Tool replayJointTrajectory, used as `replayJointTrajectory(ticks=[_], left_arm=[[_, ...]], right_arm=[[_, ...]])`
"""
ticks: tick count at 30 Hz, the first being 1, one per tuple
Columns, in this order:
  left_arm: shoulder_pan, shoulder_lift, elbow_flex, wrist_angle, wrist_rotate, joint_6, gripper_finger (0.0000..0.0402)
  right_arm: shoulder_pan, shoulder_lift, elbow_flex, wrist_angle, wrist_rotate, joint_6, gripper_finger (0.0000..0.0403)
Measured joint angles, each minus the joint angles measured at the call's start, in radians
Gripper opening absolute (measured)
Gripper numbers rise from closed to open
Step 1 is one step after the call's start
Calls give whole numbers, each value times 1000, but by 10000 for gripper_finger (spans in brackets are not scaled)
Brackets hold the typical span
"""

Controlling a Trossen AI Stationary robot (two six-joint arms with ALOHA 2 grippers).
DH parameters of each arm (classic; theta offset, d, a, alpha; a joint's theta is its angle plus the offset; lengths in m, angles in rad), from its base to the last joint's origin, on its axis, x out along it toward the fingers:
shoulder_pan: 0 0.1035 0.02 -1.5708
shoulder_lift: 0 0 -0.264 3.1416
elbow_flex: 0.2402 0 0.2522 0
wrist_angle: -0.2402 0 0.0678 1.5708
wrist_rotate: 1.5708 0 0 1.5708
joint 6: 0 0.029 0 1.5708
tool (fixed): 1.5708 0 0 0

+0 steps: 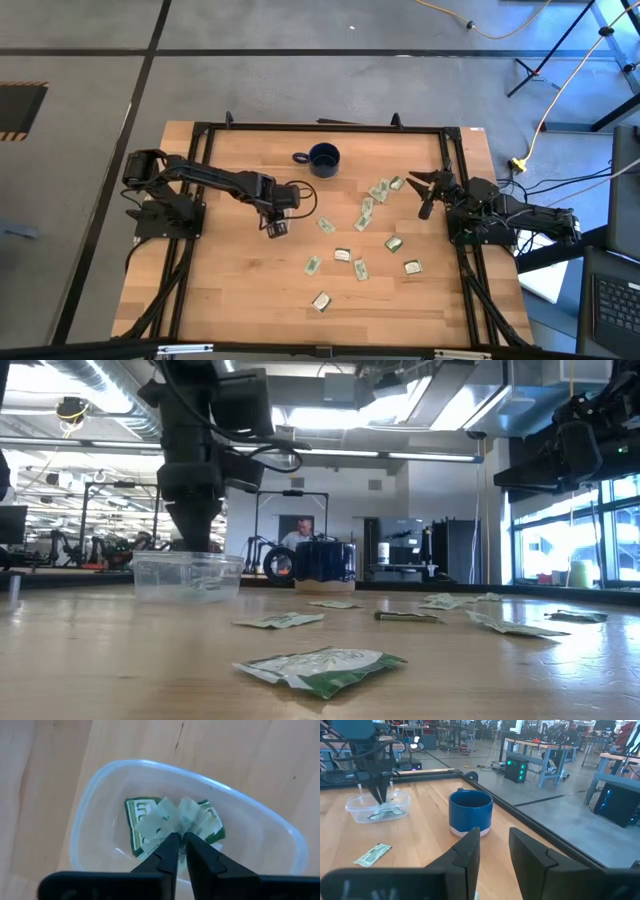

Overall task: Pick and place Stevia / Truvia into bins
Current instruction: Put the white stevia packet into the transparent container

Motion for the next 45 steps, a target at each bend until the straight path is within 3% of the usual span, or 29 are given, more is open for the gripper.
replayJointTrajectory(ticks=[10, 17, 20, 26, 36, 45], left_arm=[[0, -27, 45, -5, -8, 32, 93], [-9, -38, 139, 171, 18, 232, 93], [2, -6, 146, 280, 86, 282, 94], [-9, 101, 146, 407, 105, 449, 91], [-5, 260, 146, 500, 107, 475, 87], [-5, 308, 146, 531, 107, 486, 81]], right_arm=[[0, 0, 0, 0, 0, 0, 108], [0, 0, 0, 1, 0, -2, 108], [0, 0, 0, 1, 0, -5, 108], [0, 0, 0, 2, 3, -30, 108], [0, 0, 0, 3, 3, -34, 108], [0, 0, 0, 2, 3, -34, 108]])
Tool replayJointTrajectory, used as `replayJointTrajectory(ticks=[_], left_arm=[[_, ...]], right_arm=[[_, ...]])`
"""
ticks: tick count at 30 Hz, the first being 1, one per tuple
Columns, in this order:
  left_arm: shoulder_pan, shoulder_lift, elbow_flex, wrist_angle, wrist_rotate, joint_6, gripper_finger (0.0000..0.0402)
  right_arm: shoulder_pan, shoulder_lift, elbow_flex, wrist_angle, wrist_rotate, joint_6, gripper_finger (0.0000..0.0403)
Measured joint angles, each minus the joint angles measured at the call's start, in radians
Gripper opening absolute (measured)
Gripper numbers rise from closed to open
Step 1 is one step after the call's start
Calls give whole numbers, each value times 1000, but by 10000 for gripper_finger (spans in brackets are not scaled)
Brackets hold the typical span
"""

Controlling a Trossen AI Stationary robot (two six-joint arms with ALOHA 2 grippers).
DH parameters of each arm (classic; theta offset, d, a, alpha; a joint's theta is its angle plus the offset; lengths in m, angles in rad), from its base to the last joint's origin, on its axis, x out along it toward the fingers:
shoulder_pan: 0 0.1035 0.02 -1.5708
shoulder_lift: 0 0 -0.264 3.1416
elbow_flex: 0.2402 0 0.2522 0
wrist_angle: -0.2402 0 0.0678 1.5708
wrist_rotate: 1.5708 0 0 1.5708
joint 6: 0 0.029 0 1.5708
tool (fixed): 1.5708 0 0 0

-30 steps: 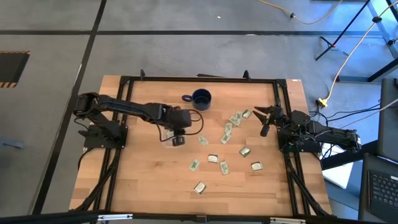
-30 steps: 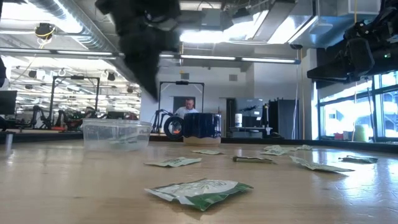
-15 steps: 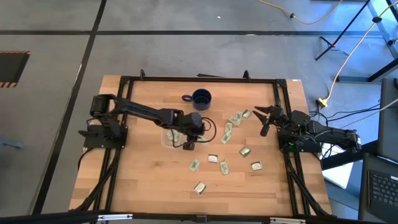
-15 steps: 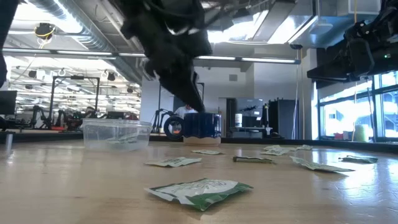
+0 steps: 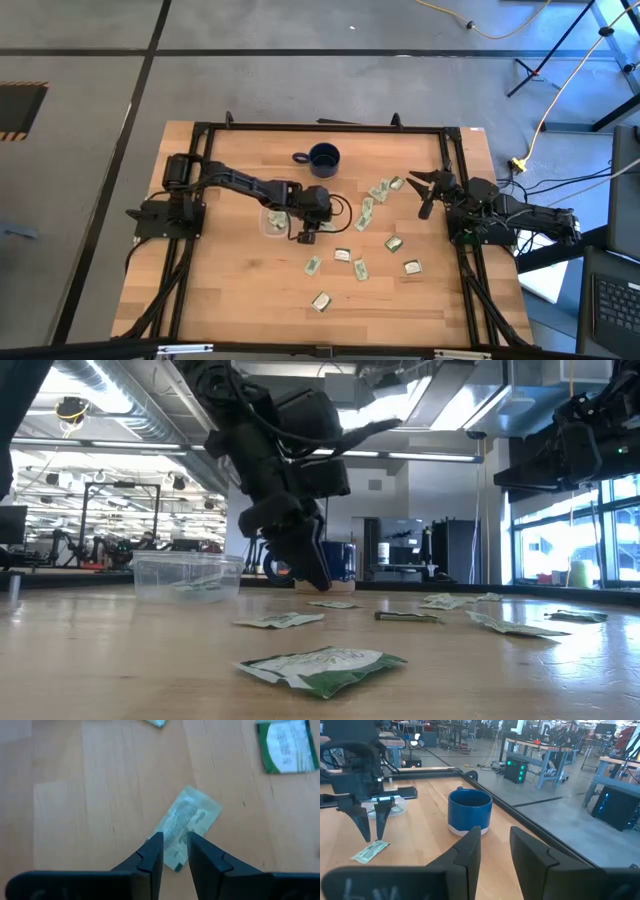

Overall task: Pick and place Stevia / Truvia into bins
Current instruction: Put the white stevia packet into the transparent container

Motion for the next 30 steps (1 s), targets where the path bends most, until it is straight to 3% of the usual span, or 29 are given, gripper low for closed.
replayJointTrajectory(ticks=[12, 26, 30], left_arm=[[0, 36, 2, -9, 1, -1, 60], [-1, 38, 2, -18, 0, 4, 5], [-1, 17, 31, -106, 0, -23, 3]], right_arm=[[0, 0, 0, 0, 0, 2, 108], [0, 0, 0, 0, 0, 2, 108], [0, 0, 0, 0, 0, 1, 108]])
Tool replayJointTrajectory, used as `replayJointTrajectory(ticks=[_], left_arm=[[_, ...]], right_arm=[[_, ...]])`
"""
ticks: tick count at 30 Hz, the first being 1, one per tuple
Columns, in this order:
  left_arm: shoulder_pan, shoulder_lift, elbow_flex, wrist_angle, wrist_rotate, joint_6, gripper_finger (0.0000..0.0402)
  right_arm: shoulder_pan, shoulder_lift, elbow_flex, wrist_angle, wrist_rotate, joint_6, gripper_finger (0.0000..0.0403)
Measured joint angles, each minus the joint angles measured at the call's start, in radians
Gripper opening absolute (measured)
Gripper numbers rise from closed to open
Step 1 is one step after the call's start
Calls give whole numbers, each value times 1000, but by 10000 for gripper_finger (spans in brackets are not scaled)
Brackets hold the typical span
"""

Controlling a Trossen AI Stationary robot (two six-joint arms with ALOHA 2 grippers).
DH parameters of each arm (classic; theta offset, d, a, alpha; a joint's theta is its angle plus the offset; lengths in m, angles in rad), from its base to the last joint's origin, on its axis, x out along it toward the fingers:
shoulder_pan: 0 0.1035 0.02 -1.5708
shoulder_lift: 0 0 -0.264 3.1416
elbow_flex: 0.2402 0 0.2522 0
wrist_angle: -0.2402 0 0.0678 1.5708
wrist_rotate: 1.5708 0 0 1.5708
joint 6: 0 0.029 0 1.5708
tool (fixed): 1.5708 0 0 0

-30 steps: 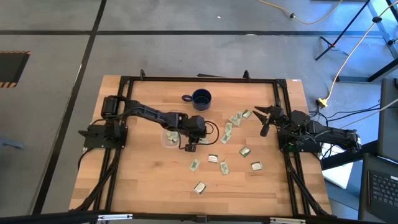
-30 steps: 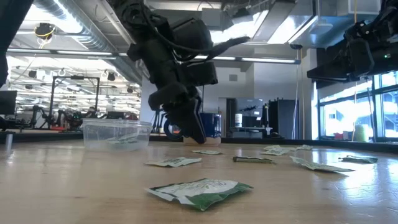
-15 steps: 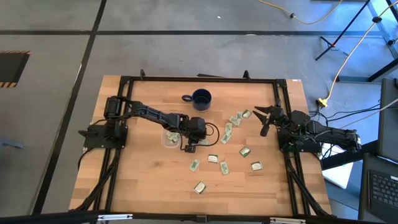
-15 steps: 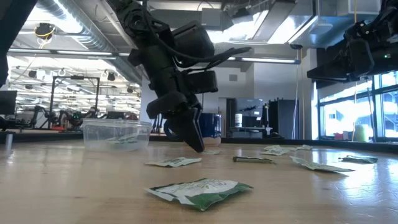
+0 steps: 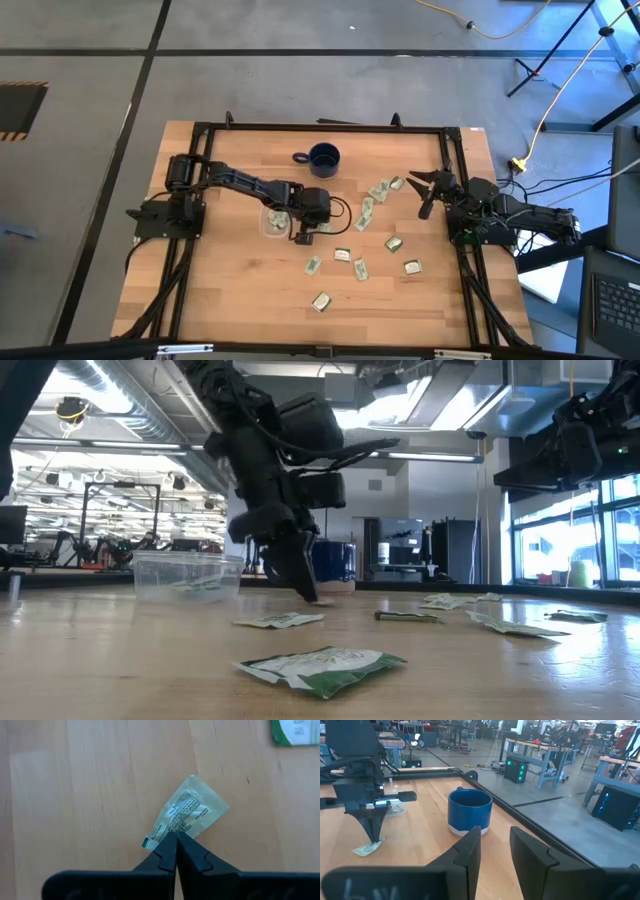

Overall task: Pick and place Stevia / Truvia into bins
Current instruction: Put the white stevia packet into the transparent container

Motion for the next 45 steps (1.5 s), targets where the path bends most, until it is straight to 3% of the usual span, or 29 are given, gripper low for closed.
replayJointTrajectory(ticks=[12, 22, 33, 37, 45], left_arm=[[-13, -248, 71, -352, 3, -144, 2], [-43, -463, -127, -405, -136, -340, 2], [-34, -476, -320, -295, -158, -444, 2], [-27, -476, -329, -289, -159, -468, 9], [-21, -476, -316, -299, -159, -463, 61]], right_arm=[[0, 0, 0, -2, -1, 5, 108], [0, 2, 0, -1, -1, 8, 108], [0, 3, 0, -1, -1, 17, 108], [0, 3, 0, -1, -1, 17, 108], [0, 3, 0, -1, -1, 17, 108]])
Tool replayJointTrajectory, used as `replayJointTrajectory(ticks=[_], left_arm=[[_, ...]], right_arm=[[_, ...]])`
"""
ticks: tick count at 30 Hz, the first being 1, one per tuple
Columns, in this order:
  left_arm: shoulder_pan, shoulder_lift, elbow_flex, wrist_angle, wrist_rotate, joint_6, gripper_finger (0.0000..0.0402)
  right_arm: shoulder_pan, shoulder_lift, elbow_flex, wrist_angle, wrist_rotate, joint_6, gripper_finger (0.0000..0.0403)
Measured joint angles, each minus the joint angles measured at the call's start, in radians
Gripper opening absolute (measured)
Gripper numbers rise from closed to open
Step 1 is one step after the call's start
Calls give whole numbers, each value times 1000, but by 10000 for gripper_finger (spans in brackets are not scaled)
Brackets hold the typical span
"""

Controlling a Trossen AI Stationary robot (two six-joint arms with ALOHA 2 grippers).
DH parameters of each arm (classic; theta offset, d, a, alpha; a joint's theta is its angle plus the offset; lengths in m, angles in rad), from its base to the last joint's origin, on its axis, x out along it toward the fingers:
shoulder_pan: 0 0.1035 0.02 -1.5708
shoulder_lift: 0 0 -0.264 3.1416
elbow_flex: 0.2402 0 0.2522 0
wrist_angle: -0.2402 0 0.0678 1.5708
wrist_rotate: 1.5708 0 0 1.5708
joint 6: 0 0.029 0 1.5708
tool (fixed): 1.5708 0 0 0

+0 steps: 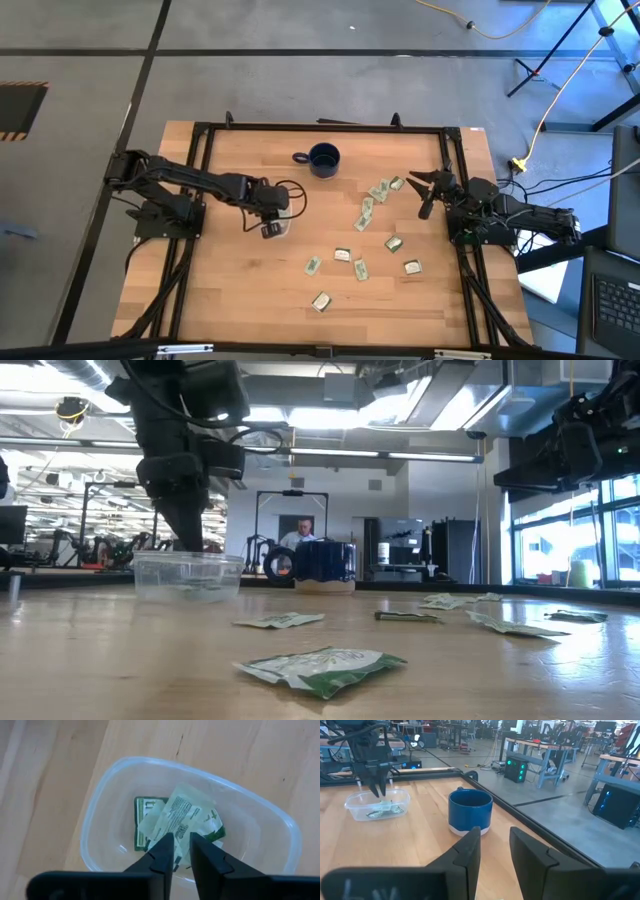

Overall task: Pick and place Stevia / Truvia into bins
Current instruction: Put the white stevia packet into the transparent container

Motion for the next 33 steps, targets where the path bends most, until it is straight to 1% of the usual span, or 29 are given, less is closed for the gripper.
replayJointTrajectory(ticks=[4, 9, 11, 14, 17, 19, 25, 28, 33], left_arm=[[-15, 0, 51, 36, 29, 41, 75], [-89, 2, 75, 303, 173, 195, 77], [-123, 18, 76, 388, 184, 244, 77], [-174, 57, 78, 448, 167, 304, 81], [-221, 124, 112, 433, 134, 298, 87], [-247, 183, 160, 415, 123, 285, 88], [-306, 374, 362, 202, 95, 262, 84], [-325, 452, 450, 122, 86, 249, 81], [-345, 530, 527, 78, 82, 248, 76]], right_arm=[[0, 0, 0, 0, 0, 1, 108], [0, 0, 0, 0, 0, 12, 108], [0, 0, 0, 0, 0, 17, 108], [0, 0, 0, 0, 0, 20, 108], [0, 0, 0, 0, 0, 14, 108], [0, 0, 0, 0, 0, 6, 108], [0, 0, 0, 0, 0, -16, 108], [0, 0, 0, 0, 0, -17, 108], [0, 0, 0, 0, 0, -16, 108]])
